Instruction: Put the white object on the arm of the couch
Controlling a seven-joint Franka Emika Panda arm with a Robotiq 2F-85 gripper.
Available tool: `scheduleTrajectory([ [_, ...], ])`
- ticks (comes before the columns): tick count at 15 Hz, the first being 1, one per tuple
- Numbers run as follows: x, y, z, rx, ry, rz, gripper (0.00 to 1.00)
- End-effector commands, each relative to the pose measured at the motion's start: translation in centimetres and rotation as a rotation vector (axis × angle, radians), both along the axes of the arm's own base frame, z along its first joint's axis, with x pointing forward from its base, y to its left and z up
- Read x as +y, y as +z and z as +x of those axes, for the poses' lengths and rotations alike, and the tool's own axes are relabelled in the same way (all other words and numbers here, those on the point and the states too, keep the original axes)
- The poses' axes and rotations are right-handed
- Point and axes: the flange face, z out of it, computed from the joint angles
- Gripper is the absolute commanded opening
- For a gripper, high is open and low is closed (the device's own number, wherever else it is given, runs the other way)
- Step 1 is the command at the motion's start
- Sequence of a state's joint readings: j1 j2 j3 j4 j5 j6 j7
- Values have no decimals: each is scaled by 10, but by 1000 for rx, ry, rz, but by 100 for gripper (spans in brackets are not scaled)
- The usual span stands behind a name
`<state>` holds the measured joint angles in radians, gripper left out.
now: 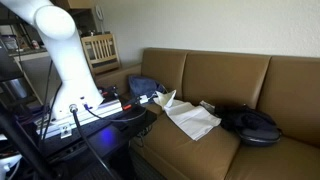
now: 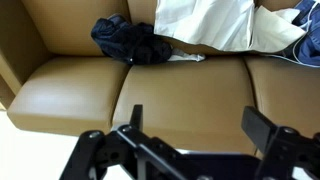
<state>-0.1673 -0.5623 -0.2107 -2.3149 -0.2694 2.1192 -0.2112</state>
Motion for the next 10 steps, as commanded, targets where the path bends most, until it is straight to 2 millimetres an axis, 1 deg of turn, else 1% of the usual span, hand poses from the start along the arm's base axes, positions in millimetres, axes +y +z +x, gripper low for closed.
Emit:
scheduleTrajectory([
  [1,0,1,0,1,0,1,100],
  [3,0,1,0,1,-1,1,100],
  [4,4,-21,15,47,24,46,100],
  [5,9,-36,20,81,56,97,100],
  [6,20,-57,26,113,84,129,100],
  [7,33,-80,30,138,114,156,100],
  [8,46,-99,36,168,145,194,100],
  [9,63,-122,38,206,176,226,100],
  [10,81,-141,39,245,210,259,100],
])
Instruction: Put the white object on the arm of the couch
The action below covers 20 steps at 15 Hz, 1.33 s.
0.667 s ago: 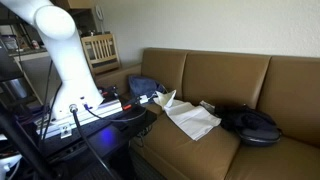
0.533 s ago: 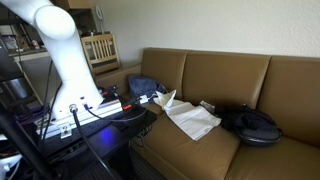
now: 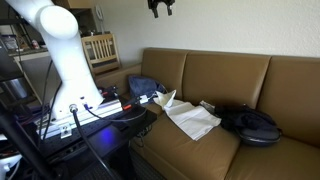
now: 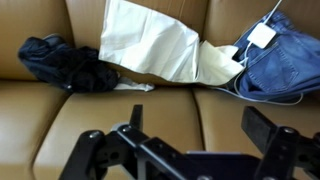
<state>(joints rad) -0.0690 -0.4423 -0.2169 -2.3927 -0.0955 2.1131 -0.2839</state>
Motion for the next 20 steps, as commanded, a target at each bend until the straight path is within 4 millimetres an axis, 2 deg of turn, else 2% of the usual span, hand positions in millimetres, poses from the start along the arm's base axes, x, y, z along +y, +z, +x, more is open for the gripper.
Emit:
scheduleTrajectory([
  [1,50,-70,6,123,127,104,100],
  [4,110,-110,-3,227,253,181,100],
  [6,150,-127,-6,282,349,207,100],
  [8,176,-135,-9,326,414,201,100],
  [9,177,-129,-6,315,417,167,100],
  [14,181,-130,-8,301,397,169,100],
  [16,186,-166,-7,331,340,187,100],
  [20,214,-239,-13,334,220,244,100],
])
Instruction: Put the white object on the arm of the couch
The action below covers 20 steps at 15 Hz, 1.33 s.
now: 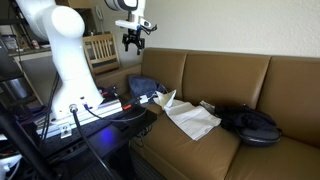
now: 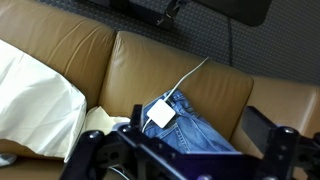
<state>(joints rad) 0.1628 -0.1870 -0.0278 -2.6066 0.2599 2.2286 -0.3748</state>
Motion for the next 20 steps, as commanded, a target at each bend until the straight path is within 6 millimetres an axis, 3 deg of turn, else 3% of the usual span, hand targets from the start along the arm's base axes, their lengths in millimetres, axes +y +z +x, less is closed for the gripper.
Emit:
scheduleTrajectory([
  [1,30,-69,-1,6,-93,2,100],
  [4,59,-119,-5,-23,-135,-59,100],
  [6,70,-146,-10,50,-143,-84,100],
  [7,76,-150,-9,94,-131,-70,100],
  [8,70,-138,-16,50,-129,-76,100],
  [10,77,-152,-16,78,-123,-78,100],
  [12,77,-152,-12,78,-126,-75,100],
  [16,99,-193,-30,143,-170,-94,100],
  [20,130,-227,-30,154,-398,-74,100],
])
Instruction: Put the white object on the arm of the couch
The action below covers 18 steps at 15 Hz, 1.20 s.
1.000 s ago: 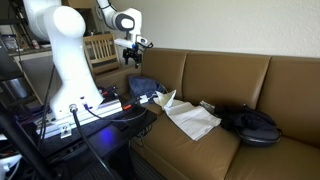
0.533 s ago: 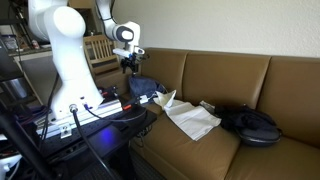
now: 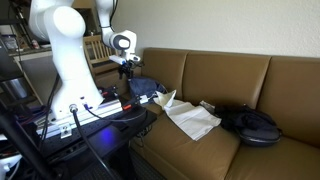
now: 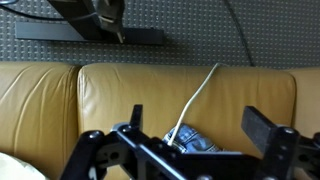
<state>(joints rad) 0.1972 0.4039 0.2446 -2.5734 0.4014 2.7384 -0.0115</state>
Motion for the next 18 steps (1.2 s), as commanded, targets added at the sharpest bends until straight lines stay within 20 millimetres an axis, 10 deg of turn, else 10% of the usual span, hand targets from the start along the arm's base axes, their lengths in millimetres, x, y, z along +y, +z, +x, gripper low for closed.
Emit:
scheduleTrajectory([
  [1,34,-37,1,23,-204,23,100],
  [8,148,-87,-40,108,-497,8,100],
  [18,135,-133,-31,-118,-328,-178,100],
])
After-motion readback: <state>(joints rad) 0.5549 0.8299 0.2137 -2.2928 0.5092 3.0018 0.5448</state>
